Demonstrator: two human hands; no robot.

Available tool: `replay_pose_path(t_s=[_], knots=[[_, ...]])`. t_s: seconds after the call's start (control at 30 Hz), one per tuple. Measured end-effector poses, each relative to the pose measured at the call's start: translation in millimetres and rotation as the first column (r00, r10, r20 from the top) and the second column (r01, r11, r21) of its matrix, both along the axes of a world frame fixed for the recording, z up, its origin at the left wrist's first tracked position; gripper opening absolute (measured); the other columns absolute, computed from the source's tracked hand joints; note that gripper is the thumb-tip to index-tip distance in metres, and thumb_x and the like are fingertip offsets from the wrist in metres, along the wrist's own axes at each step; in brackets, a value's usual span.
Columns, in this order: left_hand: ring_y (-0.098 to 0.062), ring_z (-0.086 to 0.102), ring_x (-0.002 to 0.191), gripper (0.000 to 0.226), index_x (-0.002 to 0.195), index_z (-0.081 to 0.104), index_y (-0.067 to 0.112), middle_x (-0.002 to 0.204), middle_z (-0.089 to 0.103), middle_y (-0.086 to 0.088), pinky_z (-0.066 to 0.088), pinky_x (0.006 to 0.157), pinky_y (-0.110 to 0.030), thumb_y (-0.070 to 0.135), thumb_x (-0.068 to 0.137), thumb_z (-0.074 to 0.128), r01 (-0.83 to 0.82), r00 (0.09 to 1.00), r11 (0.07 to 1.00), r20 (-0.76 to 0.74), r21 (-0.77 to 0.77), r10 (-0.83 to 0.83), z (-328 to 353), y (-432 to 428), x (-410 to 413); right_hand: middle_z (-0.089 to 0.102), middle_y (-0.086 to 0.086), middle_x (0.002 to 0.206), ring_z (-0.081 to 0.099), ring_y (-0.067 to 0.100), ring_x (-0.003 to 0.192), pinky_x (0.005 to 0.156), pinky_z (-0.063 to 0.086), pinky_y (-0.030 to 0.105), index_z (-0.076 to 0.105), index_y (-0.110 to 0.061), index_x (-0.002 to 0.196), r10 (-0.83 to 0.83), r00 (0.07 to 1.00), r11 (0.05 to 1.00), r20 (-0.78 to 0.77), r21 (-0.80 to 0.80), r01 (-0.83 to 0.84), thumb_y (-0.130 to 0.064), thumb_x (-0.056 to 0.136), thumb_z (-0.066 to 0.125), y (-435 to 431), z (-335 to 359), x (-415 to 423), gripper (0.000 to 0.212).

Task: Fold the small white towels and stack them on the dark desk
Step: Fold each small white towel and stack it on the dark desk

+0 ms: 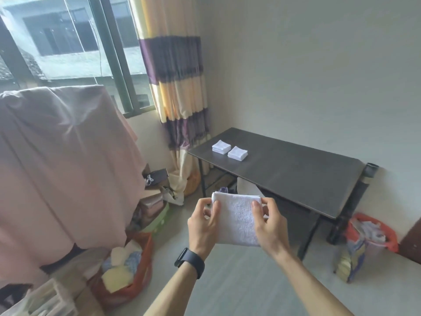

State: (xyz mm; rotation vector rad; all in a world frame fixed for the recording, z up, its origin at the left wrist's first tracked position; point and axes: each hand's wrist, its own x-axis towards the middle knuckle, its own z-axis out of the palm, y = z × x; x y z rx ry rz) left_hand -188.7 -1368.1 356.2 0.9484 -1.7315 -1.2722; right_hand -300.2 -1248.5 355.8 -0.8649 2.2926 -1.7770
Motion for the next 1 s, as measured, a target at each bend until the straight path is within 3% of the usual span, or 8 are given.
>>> replay_pose_path(t_s=[0.17,0.3,0.5,0.7,0.9,1.0], knots=[[-0.006,0.045,0.053,0.019,0.083,0.063,0.027,0.061,0.052,0.007,0.039,0.054,-0.023,0.043,0.093,0.062,-0.030,0.999,1.000,0.022,0.006,0.030,2.5,-106.7,-65.8,0.064,-0.007,0.071,0.059,0.007,0.067,0.058,0.044,0.022,0.054,-0.034,0.087,0.014,1.000,1.000,0.019,-0.010,-0.014,-0.035,0.099,0.053,-110.7,4.7,-69.7,0.012],[-0.003,0.045,0.053,0.018,0.085,0.064,0.028,0.063,0.054,0.007,0.037,0.052,-0.018,0.044,0.093,0.062,-0.039,0.998,0.999,0.049,0.018,0.038,-6.3,-183.6,-109.8,0.065,-0.008,0.077,0.059,0.004,0.075,0.066,0.048,0.029,0.056,-0.027,0.093,0.025,0.999,0.999,0.043,0.036,-0.027,-0.037,0.099,0.052,-188.9,-9.5,-117.1,0.012],[-0.004,0.045,0.054,0.020,0.086,0.063,0.029,0.063,0.054,0.008,0.038,0.054,-0.021,0.047,0.094,0.060,-0.009,0.995,0.998,0.097,0.055,0.004,-46.6,-304.5,-177.5,0.065,-0.007,0.077,0.059,0.004,0.072,0.059,0.045,0.024,0.055,-0.027,0.093,-0.003,0.996,0.996,0.091,0.088,-0.005,-0.037,0.100,0.052,-306.8,-47.0,-181.8,0.012],[-0.005,0.042,0.053,0.019,0.086,0.063,0.029,0.061,0.050,0.007,0.034,0.049,-0.015,0.045,0.094,0.059,0.108,0.977,0.983,0.169,0.148,-0.133,-89.6,-408.8,-247.6,0.066,-0.004,0.080,0.062,0.013,0.076,0.072,0.050,0.040,0.055,-0.028,0.094,-0.151,0.973,0.976,0.174,0.184,0.118,-0.037,0.099,0.052,-400.7,-90.3,-240.8,0.011],[-0.003,0.042,0.052,0.018,0.088,0.061,0.030,0.063,0.051,0.006,0.033,0.047,-0.013,0.046,0.095,0.058,0.239,0.914,0.938,0.268,0.249,-0.304,-132.4,-478.6,-333.2,0.066,0.005,0.083,0.061,0.023,0.078,0.072,0.049,0.039,0.054,-0.028,0.092,-0.287,0.920,0.937,0.267,0.277,0.212,-0.037,0.099,0.052,-457.5,-132.1,-306.6,0.012],[-0.004,0.042,0.055,0.021,0.091,0.060,0.031,0.068,0.053,0.005,0.034,0.049,-0.013,0.050,0.095,0.055,0.299,0.866,0.915,0.326,0.272,-0.380,-155.4,-511.1,-388.8,0.065,0.000,0.080,0.060,0.016,0.075,0.067,0.047,0.032,0.053,-0.030,0.092,-0.350,0.892,0.915,0.287,0.310,0.259,-0.038,0.099,0.051,-484.1,-153.4,-353.8,0.011]])
